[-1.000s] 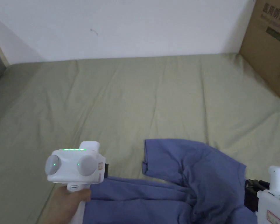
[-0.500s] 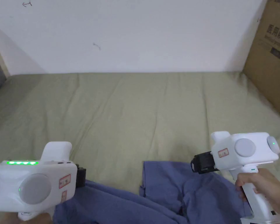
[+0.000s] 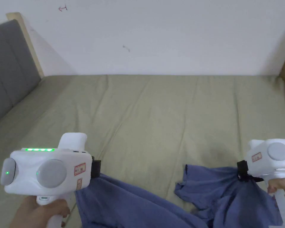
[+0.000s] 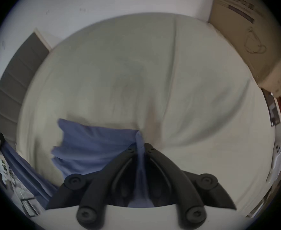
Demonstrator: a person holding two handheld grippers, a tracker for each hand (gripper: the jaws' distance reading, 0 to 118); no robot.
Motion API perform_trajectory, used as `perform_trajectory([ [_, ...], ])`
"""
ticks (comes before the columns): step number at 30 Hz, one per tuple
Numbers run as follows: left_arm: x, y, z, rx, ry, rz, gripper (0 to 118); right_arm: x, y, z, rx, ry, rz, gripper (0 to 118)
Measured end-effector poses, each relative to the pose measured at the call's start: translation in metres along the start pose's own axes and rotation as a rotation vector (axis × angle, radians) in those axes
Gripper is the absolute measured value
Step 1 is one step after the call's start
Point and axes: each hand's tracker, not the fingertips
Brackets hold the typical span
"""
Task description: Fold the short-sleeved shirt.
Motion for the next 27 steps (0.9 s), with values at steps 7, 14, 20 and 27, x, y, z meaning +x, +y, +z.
perform_trajectory([
  [7, -0.031, 0.038, 0.056, 0.095, 0.084, 0.01, 3, 0.037, 0.029, 0.153, 0.261, 0.03, -0.082, 6],
  [14, -0.022, 0.075, 0.13, 0.254, 0.071, -0.018, 3, 0.035, 0.039, 0.302, 0.49, 0.131, -0.095, 6],
  [20, -0.011, 0.124, 0.175, 0.342, 0.092, -0.071, 3, 0.005, 0.056, 0.357, 0.589, 0.031, -0.008, 6],
  [27, -0.017, 0.207, 0.183, 0.415, 0.177, -0.11, 3, -0.01, 0.118, 0.379, 0.646, 0.086, -0.08, 6],
])
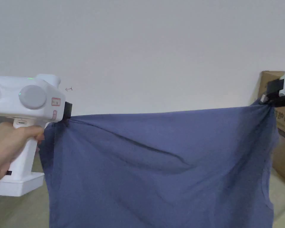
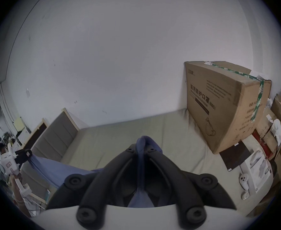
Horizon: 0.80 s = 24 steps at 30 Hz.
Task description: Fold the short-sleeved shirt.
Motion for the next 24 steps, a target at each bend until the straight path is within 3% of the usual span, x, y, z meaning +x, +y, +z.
perform_trajectory([
  [11, -0.017, 0.125, -0.063, 0.124, 0.156, -0.06, 2, -0.057, 0.113, -0.034, 0.135, 0.015, -0.014, 6],
  [15, -0.016, 0.151, -0.072, 0.173, 0.207, -0.119, 3, -0.072, 0.139, -0.043, 0.166, -0.018, 0.034, 6],
  [19, -0.007, 0.144, -0.095, 0.194, 0.257, -0.142, 3, -0.074, 0.139, -0.054, 0.185, -0.015, 0.027, 6],
  [24, 0.006, 0.093, -0.164, 0.06, 0.26, -0.206, 3, -0.074, 0.095, -0.104, 0.096, -0.071, 0.069, 6],
])
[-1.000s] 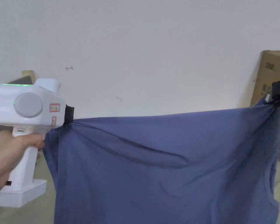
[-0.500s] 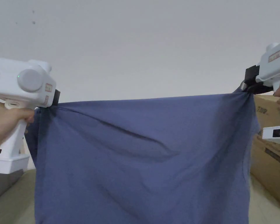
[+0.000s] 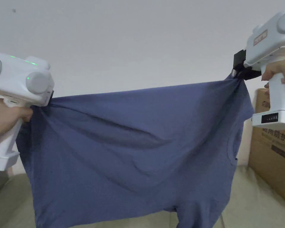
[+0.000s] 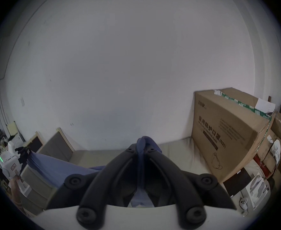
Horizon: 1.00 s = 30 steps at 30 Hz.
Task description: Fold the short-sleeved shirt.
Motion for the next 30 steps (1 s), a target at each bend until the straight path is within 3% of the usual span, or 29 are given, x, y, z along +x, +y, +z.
perform_trajectory([
  [5, 0.07, -0.099, -0.076, -0.21, -0.04, -0.025, 3, 0.017, -0.087, -0.097, -0.189, -0.043, -0.009, 6],
  [10, 0.138, -0.217, -0.135, -0.419, -0.125, -0.068, 2, 0.046, -0.208, -0.18, -0.43, -0.151, 0.013, 6],
  [15, 0.158, -0.29, -0.136, -0.532, -0.17, -0.076, 2, 0.078, -0.306, -0.201, -0.58, -0.153, -0.119, 6],
  [19, 0.136, -0.313, -0.094, -0.543, -0.197, -0.024, 2, 0.086, -0.336, -0.166, -0.587, -0.11, -0.033, 6],
  [22, 0.116, -0.325, -0.04, -0.517, -0.216, 0.023, 2, 0.095, -0.351, -0.117, -0.563, -0.061, -0.026, 6],
  [30, 0.062, -0.375, 0.144, -0.437, -0.235, -0.009, 2, 0.099, -0.427, 0.081, -0.589, -0.008, 0.007, 6],
])
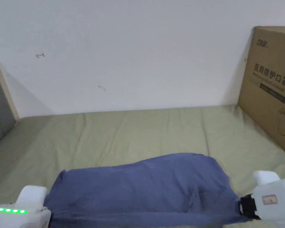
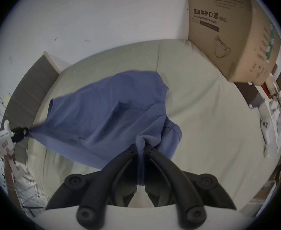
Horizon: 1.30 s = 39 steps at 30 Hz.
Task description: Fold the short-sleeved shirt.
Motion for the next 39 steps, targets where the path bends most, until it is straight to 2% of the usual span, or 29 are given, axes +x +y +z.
perform_trajectory([
  [1, 0.001, -0.016, 0.015, -0.009, 0.01, -0.014, 2, 0.001, -0.021, 0.012, -0.007, 0.004, 0.01, 6],
  [3, 0.002, -0.047, 0.043, -0.018, 0.025, -0.035, 2, -0.005, -0.063, 0.038, -0.004, 0.021, -0.038, 6],
  [8, 0.005, -0.116, 0.087, -0.064, 0.061, -0.06, 2, -0.015, -0.141, 0.076, -0.018, 0.039, -0.023, 6],
  [9, 0.004, -0.129, 0.091, -0.066, 0.051, -0.044, 2, -0.015, -0.156, 0.079, -0.025, 0.034, -0.021, 6],
  [10, 0.004, -0.141, 0.095, -0.099, 0.04, -0.021, 2, -0.013, -0.17, 0.08, -0.046, 0.007, -0.065, 6],
  [13, 0.009, -0.172, 0.098, -0.131, 0.065, -0.013, 2, -0.012, -0.203, 0.081, -0.083, 0.039, -0.102, 6],
  [15, 0.01, -0.186, 0.097, -0.138, 0.048, -0.005, 3, -0.011, -0.213, 0.08, -0.079, 0.042, -0.095, 6],
  [17, 0.009, -0.194, 0.094, -0.165, -0.004, 0.033, 8, -0.012, -0.217, 0.082, -0.021, 0.053, -0.136, 7],
  [18, 0.007, -0.195, 0.093, -0.155, -0.031, 0.065, 27, -0.005, -0.212, 0.08, -0.015, 0.054, -0.123, 25],
  [20, 0.002, -0.188, 0.097, -0.178, -0.069, 0.105, 72, -0.008, -0.203, 0.085, 0.008, 0.018, -0.079, 80],
  [21, -0.001, -0.184, 0.1, -0.159, -0.086, 0.134, 88, -0.01, -0.197, 0.09, 0.039, 0.008, -0.057, 87],
  [24, -0.009, -0.16, 0.108, -0.095, -0.095, 0.203, 87, -0.011, -0.17, 0.097, 0.082, -0.001, -0.02, 87],
  [26, -0.01, -0.14, 0.111, -0.018, -0.118, 0.218, 87, -0.015, -0.151, 0.099, 0.121, 0.036, 0.0, 87],
  [27, -0.008, -0.13, 0.112, 0.005, -0.121, 0.218, 85, -0.018, -0.142, 0.098, 0.129, 0.053, 0.004, 86],
  [28, -0.005, -0.121, 0.112, 0.014, -0.128, 0.221, 77, -0.021, -0.133, 0.096, 0.135, 0.063, 0.013, 82],
  [29, -0.002, -0.115, 0.112, 0.025, -0.146, 0.221, 61, -0.025, -0.127, 0.095, 0.149, 0.07, 0.031, 69],
  [30, 0.002, -0.109, 0.112, 0.038, -0.165, 0.236, 29, -0.035, -0.121, 0.094, 0.176, 0.067, 0.05, 40],
  [31, 0.007, -0.106, 0.108, 0.041, -0.177, 0.256, 7, -0.039, -0.116, 0.089, 0.194, 0.043, 0.058, 20],
  [32, 0.012, -0.105, 0.1, 0.035, -0.202, 0.269, 1, -0.044, -0.113, 0.081, 0.199, 0.014, 0.05, 9],
  [34, 0.022, -0.106, 0.087, 0.014, -0.211, 0.268, 0, -0.046, -0.11, 0.064, 0.183, 0.034, 0.008, 0],
  [35, 0.027, -0.107, 0.08, 0.004, -0.215, 0.259, 0, -0.047, -0.109, 0.055, 0.168, 0.051, -0.034, 0],
  [39, 0.034, -0.094, 0.05, -0.045, -0.211, 0.227, 0, -0.056, -0.096, 0.023, 0.138, 0.027, 0.009, 0],
])
